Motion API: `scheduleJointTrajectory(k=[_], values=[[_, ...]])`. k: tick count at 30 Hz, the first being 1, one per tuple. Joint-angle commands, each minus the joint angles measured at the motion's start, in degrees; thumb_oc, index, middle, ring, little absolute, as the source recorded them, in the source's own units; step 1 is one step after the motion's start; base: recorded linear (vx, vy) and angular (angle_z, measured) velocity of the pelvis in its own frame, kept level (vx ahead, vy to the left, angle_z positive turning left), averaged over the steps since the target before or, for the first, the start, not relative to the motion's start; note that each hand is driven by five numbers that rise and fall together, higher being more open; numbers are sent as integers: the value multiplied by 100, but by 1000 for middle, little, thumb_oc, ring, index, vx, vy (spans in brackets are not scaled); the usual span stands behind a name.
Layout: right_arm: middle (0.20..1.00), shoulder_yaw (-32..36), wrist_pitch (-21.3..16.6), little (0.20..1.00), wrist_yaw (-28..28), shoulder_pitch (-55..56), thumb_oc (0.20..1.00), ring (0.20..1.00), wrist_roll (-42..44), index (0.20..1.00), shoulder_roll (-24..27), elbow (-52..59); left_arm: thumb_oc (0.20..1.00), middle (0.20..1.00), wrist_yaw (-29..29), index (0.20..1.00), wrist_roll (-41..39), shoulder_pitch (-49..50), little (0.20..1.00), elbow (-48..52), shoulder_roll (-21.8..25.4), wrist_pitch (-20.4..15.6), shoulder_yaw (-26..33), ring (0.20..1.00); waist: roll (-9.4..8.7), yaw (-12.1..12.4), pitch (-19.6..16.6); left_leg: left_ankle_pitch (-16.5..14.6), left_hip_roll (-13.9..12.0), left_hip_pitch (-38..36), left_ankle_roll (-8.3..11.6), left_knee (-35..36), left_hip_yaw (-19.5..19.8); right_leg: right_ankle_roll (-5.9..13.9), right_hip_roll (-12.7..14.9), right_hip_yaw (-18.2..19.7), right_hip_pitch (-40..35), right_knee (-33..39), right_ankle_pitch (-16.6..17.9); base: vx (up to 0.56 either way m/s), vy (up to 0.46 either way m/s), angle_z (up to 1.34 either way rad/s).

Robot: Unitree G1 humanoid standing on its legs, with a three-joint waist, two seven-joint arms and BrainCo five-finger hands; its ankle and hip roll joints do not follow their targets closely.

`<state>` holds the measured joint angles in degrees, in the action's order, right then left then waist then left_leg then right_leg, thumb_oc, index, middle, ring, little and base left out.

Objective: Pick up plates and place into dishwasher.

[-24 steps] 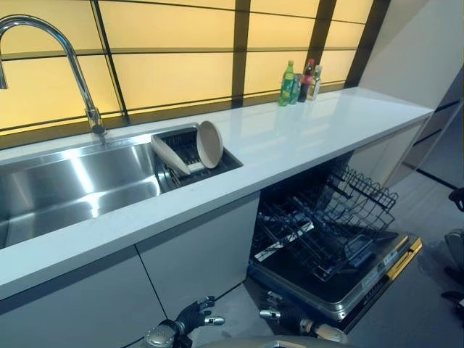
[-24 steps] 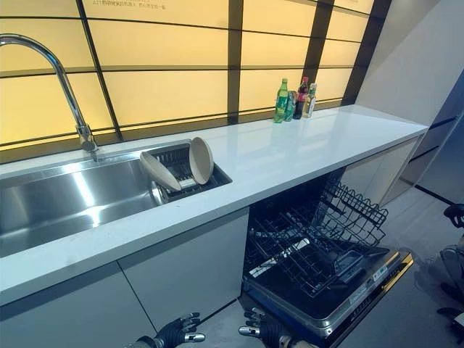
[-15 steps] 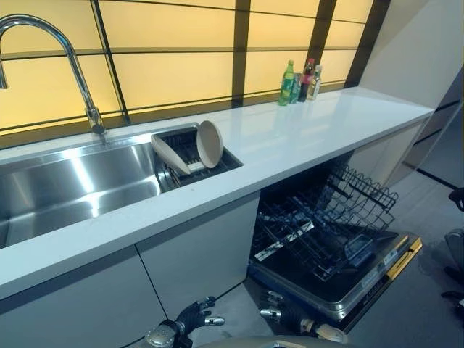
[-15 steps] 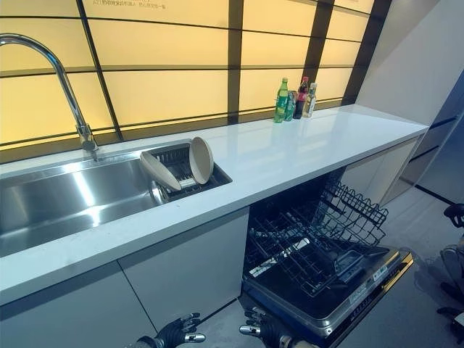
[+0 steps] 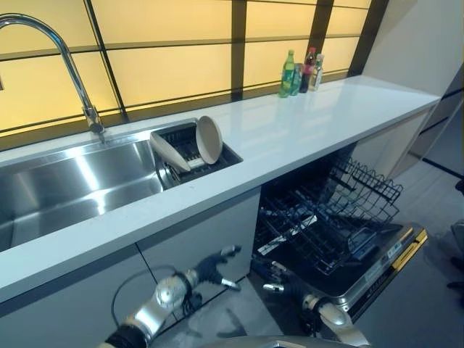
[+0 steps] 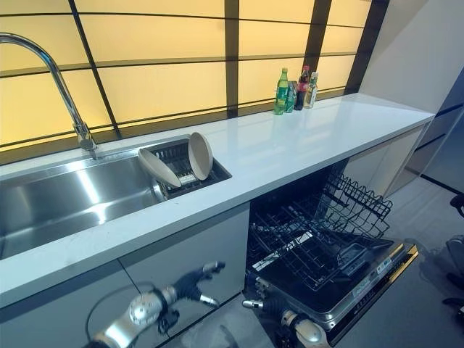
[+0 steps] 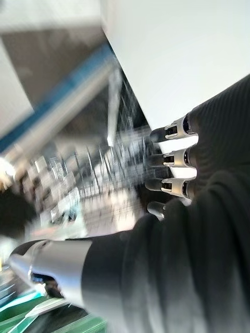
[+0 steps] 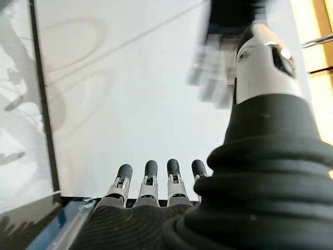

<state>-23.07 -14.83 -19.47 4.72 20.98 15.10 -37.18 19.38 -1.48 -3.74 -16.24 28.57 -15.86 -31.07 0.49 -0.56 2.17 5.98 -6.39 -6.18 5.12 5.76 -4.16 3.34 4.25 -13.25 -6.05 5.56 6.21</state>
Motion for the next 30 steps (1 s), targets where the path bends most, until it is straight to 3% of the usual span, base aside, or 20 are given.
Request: scheduleJointTrajectory(k=[1,2,5,7,9,11,12,14,17,18,21,26,30], values=[[1000,124,-146,1000,-53,-432,1000,1000,414,1000,5,640,1000,1000,981,1000,-1141,-912,1000,1101,253,-149,403,1000,193,55,673,-811,224,-180,-193,-76,-43,388,492,-115,-292,-73,-588,0,0,0],[1000,129,-155,1000,-34,-415,1000,1000,403,1000,-1,653,1000,1000,1058,1000,-1266,-919,1000,1151,283,-183,429,1000,194,54,667,-811,226,-179,-193,-76,-45,390,495,-117,-294,-72,-589,0,0,0],[1000,193,-290,1000,103,-174,1000,1000,299,1000,-151,726,1000,1000,1787,1000,-3080,-1227,1000,2300,433,268,1160,1000,223,49,561,-819,234,-172,-175,-76,-70,422,527,-124,-308,-56,-587,40,22,4],[1000,198,-345,1000,210,-99,1000,1000,257,1000,-232,701,1000,1000,1891,1000,-3833,-1361,1000,2573,433,428,1473,1000,219,37,525,-822,233,-171,-161,-76,-79,429,534,-112,-314,-56,-600,35,2,6],[1000,208,-357,1000,226,-35,1000,1000,260,1000,-290,690,1000,1000,1764,1000,-4339,-1475,1000,2829,358,586,1806,1000,213,28,488,-830,235,-172,-146,-76,-80,426,531,-93,-322,-56,-621,40,1,6],[1000,221,-395,1000,298,58,1000,1000,294,1000,-343,716,1000,1000,1330,1000,-4588,-1629,1000,2944,347,425,2174,1000,205,13,458,-837,237,-171,-128,-76,-74,421,526,-74,-329,-56,-643,42,-2,1],[1000,235,-411,1000,437,131,1000,1000,397,1000,-362,805,1000,1000,715,1000,-4394,-1747,1000,2942,436,16,2408,1000,205,3,449,-830,238,-168,-114,-76,-65,416,519,-66,-329,-56,-646,32,-5,0],[1000,243,-360,1000,444,166,1000,1000,507,1000,-368,891,1000,1000,392,1000,-4163,-1813,1000,2900,514,-214,2550,1000,206,-9,447,-830,238,-170,-108,-76,-66,411,515,-63,-336,-56,-655,17,-1,0],[1000,237,-299,1000,507,227,1000,1000,684,1000,-341,1150,1000,1000,-1041,1000,-3215,-2224,1000,2363,1077,-829,2992,1000,241,-49,424,-819,245,-164,-90,-76,-93,404,492,-59,-338,-56,-673,62,25,-1],[1000,194,-251,1000,586,229,1000,1000,726,1000,-297,1257,1000,1000,-1742,1000,-2605,-2422,1000,2145,1335,-939,3073,1000,260,-70,414,-808,245,-154,-84,-76,-111,399,484,-56,-330,-56,-678,71,34,2],[1000,143,-162,1000,520,240,1000,1000,913,1000,-199,1436,1000,1000,-2779,1000,-1644,-2758,1000,1498,1926,-1036,3103,1000,282,-104,418,-786,240,-138,-76,-76,-165,399,471,-56,-321,-56,-681,62,37,1],[1000,68,-108,1000,415,317,1000,1000,1212,1000,136,1826,1000,1000,-4381,1000,628,-3359,1000,123,3226,-653,2388,1000,301,-207,468,-744,242,-81,-81,-76,-267,409,430,-21,-260,-56,-664,56,49,-1],[1000,106,-229,1000,386,360,1000,1000,1294,1000,343,1859,1000,1000,-4578,1000,1751,-3521,1000,-131,3799,-92,1748,1000,282,-247,533,-742,242,-34,-80,-76,-307,429,409,14,-199,-56,-647,34,49,0]])
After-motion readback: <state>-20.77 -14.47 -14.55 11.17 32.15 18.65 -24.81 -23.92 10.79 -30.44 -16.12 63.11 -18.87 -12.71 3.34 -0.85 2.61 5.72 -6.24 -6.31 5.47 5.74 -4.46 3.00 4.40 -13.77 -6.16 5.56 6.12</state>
